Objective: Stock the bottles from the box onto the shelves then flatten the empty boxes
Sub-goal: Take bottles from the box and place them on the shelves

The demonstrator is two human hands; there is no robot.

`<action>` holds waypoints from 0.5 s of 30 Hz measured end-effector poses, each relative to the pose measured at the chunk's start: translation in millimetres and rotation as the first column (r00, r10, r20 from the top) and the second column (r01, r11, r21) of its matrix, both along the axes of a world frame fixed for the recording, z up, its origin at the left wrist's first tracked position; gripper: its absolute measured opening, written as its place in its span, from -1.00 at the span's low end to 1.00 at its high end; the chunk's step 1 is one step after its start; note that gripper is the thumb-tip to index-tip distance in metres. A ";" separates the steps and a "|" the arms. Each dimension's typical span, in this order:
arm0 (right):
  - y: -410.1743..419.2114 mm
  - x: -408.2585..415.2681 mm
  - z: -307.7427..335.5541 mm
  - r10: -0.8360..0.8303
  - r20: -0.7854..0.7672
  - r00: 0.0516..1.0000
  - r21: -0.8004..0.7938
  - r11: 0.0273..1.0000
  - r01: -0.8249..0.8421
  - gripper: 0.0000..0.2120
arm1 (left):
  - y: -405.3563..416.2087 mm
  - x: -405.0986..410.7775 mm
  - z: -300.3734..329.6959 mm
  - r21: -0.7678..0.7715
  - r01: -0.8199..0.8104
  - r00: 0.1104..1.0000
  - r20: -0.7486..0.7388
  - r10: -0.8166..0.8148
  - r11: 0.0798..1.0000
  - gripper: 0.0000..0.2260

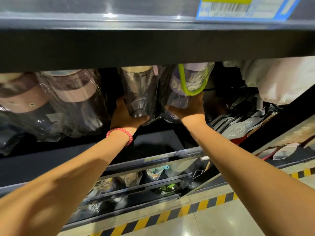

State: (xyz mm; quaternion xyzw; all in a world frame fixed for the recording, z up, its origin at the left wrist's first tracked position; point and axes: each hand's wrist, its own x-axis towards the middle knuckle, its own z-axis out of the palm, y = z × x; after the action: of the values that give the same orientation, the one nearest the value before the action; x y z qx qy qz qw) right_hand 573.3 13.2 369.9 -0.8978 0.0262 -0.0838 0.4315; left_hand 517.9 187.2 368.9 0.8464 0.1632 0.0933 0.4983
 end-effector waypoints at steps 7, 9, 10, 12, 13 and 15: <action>-2.4 -18.2 9.7 0.038 0.029 0.999 0.216 0.975 -0.043 0.02 | 1.8 -6.2 4.4 -0.025 0.000 1.000 -0.014 -0.001 1.000 -0.15; -5.8 -21.8 8.1 0.003 0.060 0.998 0.258 0.966 -0.018 -0.11 | 3.1 -9.6 4.3 -0.023 -0.002 1.000 -0.017 0.002 1.000 -0.15; -7.9 -22.7 6.9 -0.025 0.078 0.997 0.274 0.962 0.002 -0.15 | 4.0 -11.8 4.5 -0.020 0.001 1.000 -0.023 -0.001 1.000 -0.15; -11.9 -25.5 6.2 -0.047 0.084 0.995 0.312 0.950 0.018 -0.19 | 4.9 -15.5 4.5 -0.024 -0.003 0.999 -0.038 0.002 1.000 -0.15; -13.2 -27.9 7.2 -0.046 0.074 0.996 0.311 0.950 0.020 -0.20 | 5.2 -16.6 4.6 -0.029 -0.007 0.999 -0.042 0.006 1.000 -0.14; -15.5 -31.2 8.4 -0.032 0.067 0.997 0.324 0.946 0.009 -0.21 | 5.0 -19.2 5.1 -0.039 -0.011 0.999 -0.054 0.008 0.999 -0.15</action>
State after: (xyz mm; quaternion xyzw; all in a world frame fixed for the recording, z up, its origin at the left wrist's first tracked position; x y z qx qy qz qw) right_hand 542.1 -2.3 378.3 -0.8110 0.0335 -0.1150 0.5726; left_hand 498.6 192.2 374.0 0.8377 0.1824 0.0696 0.5100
